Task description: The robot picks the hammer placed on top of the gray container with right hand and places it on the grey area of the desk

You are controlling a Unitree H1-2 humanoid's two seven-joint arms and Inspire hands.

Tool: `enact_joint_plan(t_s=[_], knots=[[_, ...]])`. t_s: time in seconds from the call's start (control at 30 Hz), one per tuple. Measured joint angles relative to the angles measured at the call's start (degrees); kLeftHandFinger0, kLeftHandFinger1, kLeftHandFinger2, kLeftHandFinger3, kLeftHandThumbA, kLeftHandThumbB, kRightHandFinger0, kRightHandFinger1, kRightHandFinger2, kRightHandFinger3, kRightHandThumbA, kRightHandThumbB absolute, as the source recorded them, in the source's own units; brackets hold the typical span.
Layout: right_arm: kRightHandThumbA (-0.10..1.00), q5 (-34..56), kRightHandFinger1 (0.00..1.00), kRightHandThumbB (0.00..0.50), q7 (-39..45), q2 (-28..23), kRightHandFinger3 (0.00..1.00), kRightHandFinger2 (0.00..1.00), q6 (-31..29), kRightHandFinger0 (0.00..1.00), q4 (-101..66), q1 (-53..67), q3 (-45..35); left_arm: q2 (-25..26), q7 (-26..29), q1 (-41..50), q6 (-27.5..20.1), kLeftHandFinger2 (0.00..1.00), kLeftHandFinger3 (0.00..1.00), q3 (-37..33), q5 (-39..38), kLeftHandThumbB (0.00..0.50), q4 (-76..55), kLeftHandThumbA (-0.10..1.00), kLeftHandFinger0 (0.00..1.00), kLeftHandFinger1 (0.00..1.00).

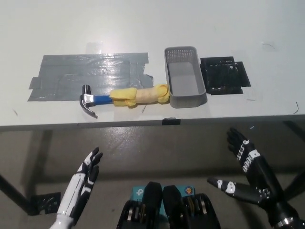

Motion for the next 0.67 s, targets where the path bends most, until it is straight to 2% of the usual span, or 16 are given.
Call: enact_joint_plan(t_s=[0.07, 0.13, 0.23, 0.33, 0.37, 0.5, 0.67], knots=[[0.99, 0.00, 1.00, 0.121, -0.49, 0.00, 1.00, 1.00, -1.44, 1.00, 0.06, 1.58, 0.71, -0.19, -0.01, 1.37, -0.62, 1.00, 1.00, 0.03, -0.10, 0.123, -0.25, 1.00, 1.00, 1.00], [1.00, -0.07, 1.00, 0.154, -0.87, -0.02, 1.00, 1.00, -2.25, 1.00, 0.08, 2.79, 1.24, -0.25, -0.01, 2.32, -0.99, 1.00, 1.00, 0.01, -0.12, 0.119, -0.42, 1.00, 1.00, 1.00], [1.00, -0.39, 1.00, 0.150, -1.53, -0.21, 1.00, 1.00, -3.47, 1.00, 0.08, 4.29, 1.96, -0.29, -0.01, 3.35, -1.43, 1.00, 1.00, 0.01, -0.14, 0.122, -0.42, 1.00, 1.00, 1.00], [1.00, -0.75, 1.00, 0.170, -1.93, -0.53, 1.00, 1.00, -4.33, 1.00, 0.28, 4.85, 2.51, -0.31, 0.00, 3.80, -1.86, 1.00, 1.00, 0.01, -0.01, 0.121, -0.43, 1.00, 1.00, 1.00], [1.00, -0.82, 1.00, 0.189, -2.01, -0.70, 1.00, 1.00, -4.57, 1.00, 0.42, 4.85, 2.74, -0.33, 0.00, 3.96, -1.94, 1.00, 1.00, 0.02, 0.02, 0.107, -0.46, 1.00, 1.00, 1.00], [1.00, -1.02, 1.00, 0.187, -2.40, -1.61, 1.00, 1.00, -5.54, 1.00, 1.15, 4.81, 3.46, -0.37, 0.02, 4.42, -2.22, 1.00, 1.00, 0.03, 0.08, 0.088, -0.47, 1.00, 1.00, 1.00], [1.00, -1.31, 1.00, 0.200, -2.95, -2.01, 1.00, 1.00, -5.80, 1.00, 1.82, 4.81, 4.12, -0.38, 0.04, 4.51, -2.81, 1.00, 1.00, 0.06, 0.04, 0.102, -0.43, 0.98, 1.00, 1.00]])
